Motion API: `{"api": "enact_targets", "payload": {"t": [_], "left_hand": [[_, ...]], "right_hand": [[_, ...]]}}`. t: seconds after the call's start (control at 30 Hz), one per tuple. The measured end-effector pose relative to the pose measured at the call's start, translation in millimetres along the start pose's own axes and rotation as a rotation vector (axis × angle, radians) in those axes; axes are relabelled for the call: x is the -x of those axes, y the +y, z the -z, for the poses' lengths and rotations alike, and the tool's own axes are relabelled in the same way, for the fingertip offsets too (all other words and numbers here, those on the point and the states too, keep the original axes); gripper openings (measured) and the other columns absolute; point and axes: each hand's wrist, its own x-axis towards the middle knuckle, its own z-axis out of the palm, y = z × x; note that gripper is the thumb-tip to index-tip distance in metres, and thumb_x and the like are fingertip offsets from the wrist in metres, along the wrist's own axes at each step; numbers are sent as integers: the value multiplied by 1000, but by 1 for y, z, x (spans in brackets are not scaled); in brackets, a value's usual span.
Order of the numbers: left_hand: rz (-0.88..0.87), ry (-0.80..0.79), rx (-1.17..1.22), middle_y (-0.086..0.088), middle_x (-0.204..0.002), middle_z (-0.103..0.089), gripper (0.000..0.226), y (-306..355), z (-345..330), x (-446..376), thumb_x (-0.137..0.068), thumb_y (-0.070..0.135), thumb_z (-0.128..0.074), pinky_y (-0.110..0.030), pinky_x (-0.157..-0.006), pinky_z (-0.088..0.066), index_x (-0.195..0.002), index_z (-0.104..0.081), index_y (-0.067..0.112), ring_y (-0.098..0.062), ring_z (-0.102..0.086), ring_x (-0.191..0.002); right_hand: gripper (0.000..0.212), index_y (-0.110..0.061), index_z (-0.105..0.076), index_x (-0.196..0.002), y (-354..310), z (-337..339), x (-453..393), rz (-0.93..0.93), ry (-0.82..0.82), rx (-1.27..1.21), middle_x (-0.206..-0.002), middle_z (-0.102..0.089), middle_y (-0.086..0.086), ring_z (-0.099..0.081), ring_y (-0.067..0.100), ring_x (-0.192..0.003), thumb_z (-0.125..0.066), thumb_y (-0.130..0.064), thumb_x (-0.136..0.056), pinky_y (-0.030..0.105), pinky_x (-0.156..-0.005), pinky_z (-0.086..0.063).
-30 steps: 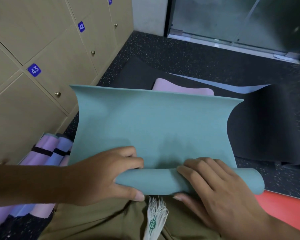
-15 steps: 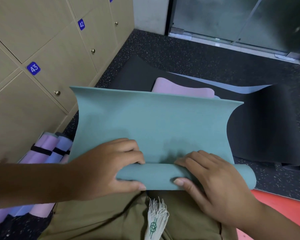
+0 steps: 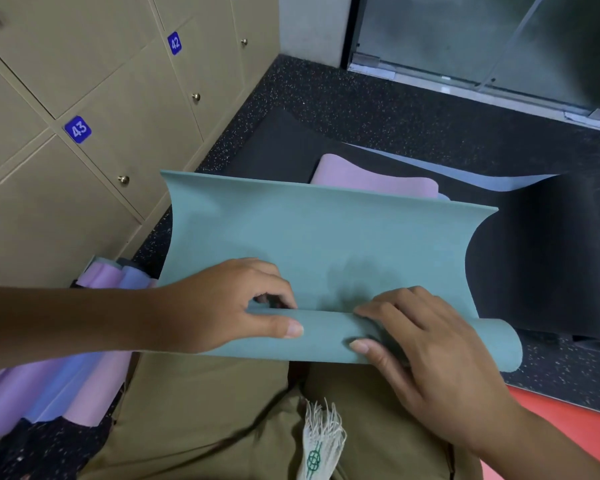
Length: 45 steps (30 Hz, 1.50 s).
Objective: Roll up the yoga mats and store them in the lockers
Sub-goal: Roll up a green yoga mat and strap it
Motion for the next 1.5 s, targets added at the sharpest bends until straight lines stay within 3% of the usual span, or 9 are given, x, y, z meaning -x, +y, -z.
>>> {"api": "enact_targets", "payload": {"t": [0.23, 0.43, 0.53, 0.63, 0.8, 0.97, 1.23, 1.43, 1.5], "left_hand": [[-110, 256, -60, 22, -102, -59, 25, 6, -3, 7, -90, 57, -62, -20, -82, -44, -105, -68, 38, -6, -59, -96], [-381, 334, -378, 1, -111, -65, 43, 2, -13, 13, -95, 47, -67, -33, -80, -50, -117, -74, 12, -20, -61, -90], [-358, 331, -359, 3, -110, -66, 44, -2, -11, 9, -95, 48, -66, -32, -82, -50, -119, -74, 13, -18, -62, -93], [-283, 292, -266, 10, -109, -65, 45, -3, -6, 4, -93, 52, -65, -27, -86, -47, -121, -75, 19, -11, -62, -96], [-120, 219, -96, 19, -109, -66, 49, -4, 3, -5, -88, 61, -61, -22, -93, -45, -121, -75, 28, 3, -60, -104], [-15, 108, 49, 20, -105, -68, 43, -6, 15, -18, -81, 63, -68, -29, -86, -50, -114, -76, 37, -8, -66, -99], [-174, 307, -195, 20, -109, -65, 36, 2, 10, -8, -89, 51, -61, -18, -91, -42, -115, -74, 30, 0, -59, -101], [-256, 338, -372, 11, -125, -67, 45, 0, 1, 0, -96, 51, -58, -31, -93, -49, -126, -72, 20, -13, -61, -108], [-284, 348, -432, 5, -131, -66, 49, -4, -2, 0, -98, 49, -58, -38, -92, -52, -131, -70, 15, -18, -63, -109]], "right_hand": [[41, -36, -61, -109, 4, 8, -22, -111, -141, -70, -99, -58, -19, -56, 6, -93, -33, -64, -100, 19, -72, -39], [47, -40, -60, -101, 13, 13, -42, -125, -269, -159, -92, -57, -19, -51, 3, -97, -25, -71, -93, 26, -78, -46], [44, -38, -63, -100, 14, 10, -45, -104, -221, -139, -90, -57, -19, -51, 3, -92, -29, -66, -96, 26, -74, -45], [38, -28, -66, -108, 12, 5, -39, -88, -38, -91, -96, -60, -17, -52, 6, -89, -41, -56, -101, 24, -75, -43], [27, -21, -67, -114, 3, -3, -26, -4, 93, 4, -107, -62, -9, -57, 19, -96, -57, -42, -100, 37, -81, -46], [29, -20, -70, -116, 3, -13, -23, -47, 136, -53, -112, -65, -8, -58, 21, -102, -57, -41, -101, 40, -86, -47], [33, -24, -70, -109, 11, -15, -44, -114, 83, -106, -102, -65, -11, -58, 18, -92, -48, -48, -102, 38, -80, -49], [40, -35, -68, -105, 23, -8, -65, -180, -46, -172, -99, -65, -19, -56, 5, -96, -39, -61, -97, 18, -75, -42], [38, -36, -68, -103, 26, -8, -71, -190, -66, -169, -98, -65, -19, -56, 4, -97, -39, -61, -97, 22, -76, -45]]}}
